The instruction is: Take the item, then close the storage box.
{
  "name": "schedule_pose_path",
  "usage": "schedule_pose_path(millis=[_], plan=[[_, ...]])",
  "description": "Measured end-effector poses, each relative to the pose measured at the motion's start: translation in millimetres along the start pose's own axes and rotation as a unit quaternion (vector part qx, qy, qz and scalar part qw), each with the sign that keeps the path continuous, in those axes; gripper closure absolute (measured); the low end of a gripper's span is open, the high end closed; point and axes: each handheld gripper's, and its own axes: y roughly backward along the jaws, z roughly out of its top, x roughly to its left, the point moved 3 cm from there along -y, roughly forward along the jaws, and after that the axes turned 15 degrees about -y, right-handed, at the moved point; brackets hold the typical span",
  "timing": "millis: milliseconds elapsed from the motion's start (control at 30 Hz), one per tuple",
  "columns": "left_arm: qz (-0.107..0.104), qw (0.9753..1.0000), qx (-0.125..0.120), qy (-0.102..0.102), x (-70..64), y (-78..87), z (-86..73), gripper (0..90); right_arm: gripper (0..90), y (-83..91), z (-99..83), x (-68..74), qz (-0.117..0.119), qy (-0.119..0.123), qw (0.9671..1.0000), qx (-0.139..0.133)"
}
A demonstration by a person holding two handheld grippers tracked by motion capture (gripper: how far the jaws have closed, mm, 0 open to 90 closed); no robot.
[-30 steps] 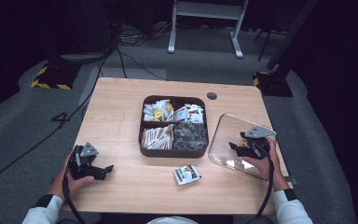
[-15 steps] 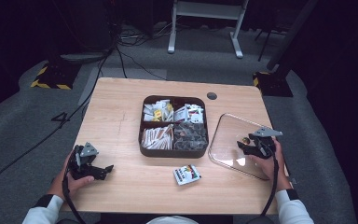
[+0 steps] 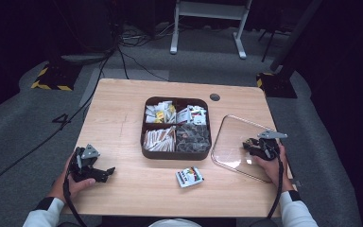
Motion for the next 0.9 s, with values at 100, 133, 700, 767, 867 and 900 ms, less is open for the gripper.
schedule_pose_path(millis=[100,133,700,767,867,900], plan=[[0.000,1.0000,0.000,0.000,0.0,0.0,0.0,0.4,58.4,0.0,0.0,0.7,-0.002,0.008,1.0000,0.000],[0.000,1.0000,0.000,0.000,0.0,0.0,0.0,0.4,58.4,0.1,0.1,1.0,-0.003,0.009,1.0000,0.001],[0.001,1.0000,0.000,0.001,-0.1,0.1,-0.1,0.5,58.7,0.9,0.3,0.9,-0.002,0.008,1.0000,0.001],[0.001,1.0000,0.000,0.001,-0.1,0.1,-0.1,0.5,58.7,1.1,0.5,0.6,-0.002,0.009,1.0000,0.001],[0.001,1.0000,0.000,0.001,-0.1,0.1,-0.1,0.5,58.7,2.3,0.9,0.0,-0.003,0.010,0.9999,0.000],[0.001,1.0000,0.000,0.001,-0.1,0.1,-0.1,0.5,58.7,3.1,1.1,0.1,-0.003,0.008,1.0000,-0.001]])
